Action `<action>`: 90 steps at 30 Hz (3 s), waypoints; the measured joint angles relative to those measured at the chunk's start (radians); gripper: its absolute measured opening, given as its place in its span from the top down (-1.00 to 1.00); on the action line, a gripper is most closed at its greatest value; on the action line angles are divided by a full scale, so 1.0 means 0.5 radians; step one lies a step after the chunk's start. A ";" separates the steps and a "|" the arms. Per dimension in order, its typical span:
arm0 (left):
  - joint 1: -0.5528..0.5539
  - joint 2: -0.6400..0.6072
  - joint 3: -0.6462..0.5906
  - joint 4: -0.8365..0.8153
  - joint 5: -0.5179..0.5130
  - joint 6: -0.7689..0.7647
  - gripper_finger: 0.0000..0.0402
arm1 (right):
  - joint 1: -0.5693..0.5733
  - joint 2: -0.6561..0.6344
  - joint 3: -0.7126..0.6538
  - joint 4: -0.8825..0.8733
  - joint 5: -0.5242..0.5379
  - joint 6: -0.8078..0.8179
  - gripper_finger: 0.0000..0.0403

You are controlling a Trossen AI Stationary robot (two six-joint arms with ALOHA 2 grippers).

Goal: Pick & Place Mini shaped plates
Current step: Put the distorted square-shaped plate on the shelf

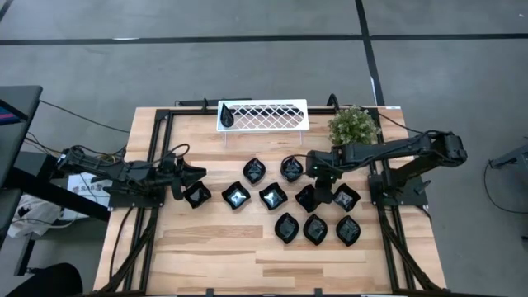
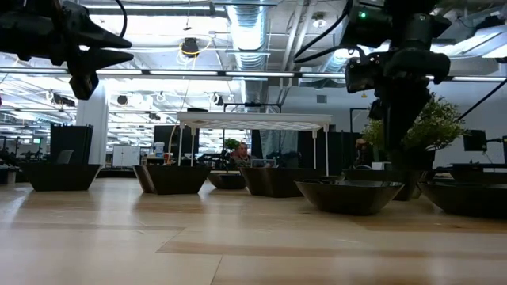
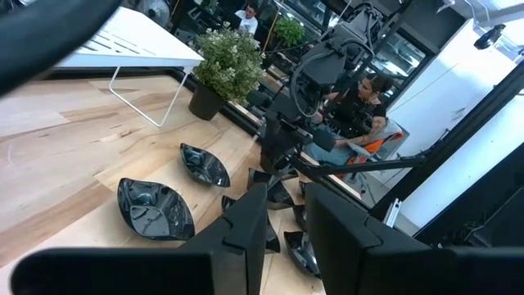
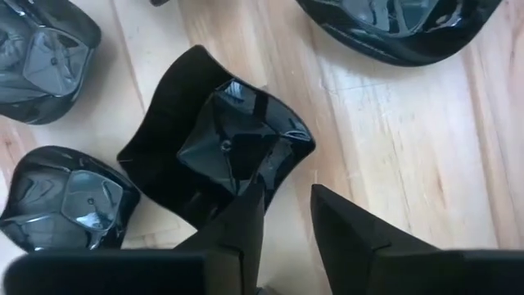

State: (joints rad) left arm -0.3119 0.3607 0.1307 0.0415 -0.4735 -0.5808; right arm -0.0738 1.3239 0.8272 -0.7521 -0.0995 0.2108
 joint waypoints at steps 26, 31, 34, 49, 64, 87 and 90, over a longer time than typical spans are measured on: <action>0.000 0.000 0.000 0.009 0.000 0.002 0.56 | -0.001 0.013 -0.003 0.018 0.040 0.049 0.19; 0.000 0.000 0.000 0.009 0.000 0.002 0.56 | 0.022 0.013 -0.003 0.021 0.043 0.124 0.14; 0.000 0.000 0.000 0.009 0.000 0.002 0.56 | 0.045 0.013 -0.003 0.021 0.042 0.160 0.12; 0.000 0.000 0.000 0.009 0.000 0.016 0.56 | 0.065 0.015 -0.163 0.221 0.096 0.346 0.12; 0.001 0.001 0.000 0.011 0.000 0.017 0.56 | 0.163 0.272 -0.163 0.372 0.090 0.347 0.12; 0.001 0.001 0.000 0.010 0.000 0.017 0.56 | 0.159 0.256 -0.163 0.356 0.084 0.366 0.94; 0.001 0.001 0.000 0.010 0.000 0.017 0.56 | 0.159 0.256 -0.162 0.360 0.082 0.368 0.97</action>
State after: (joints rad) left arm -0.3115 0.3611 0.1307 0.0467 -0.4736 -0.5724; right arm 0.0055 1.4517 0.7464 -0.5720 -0.0586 0.3946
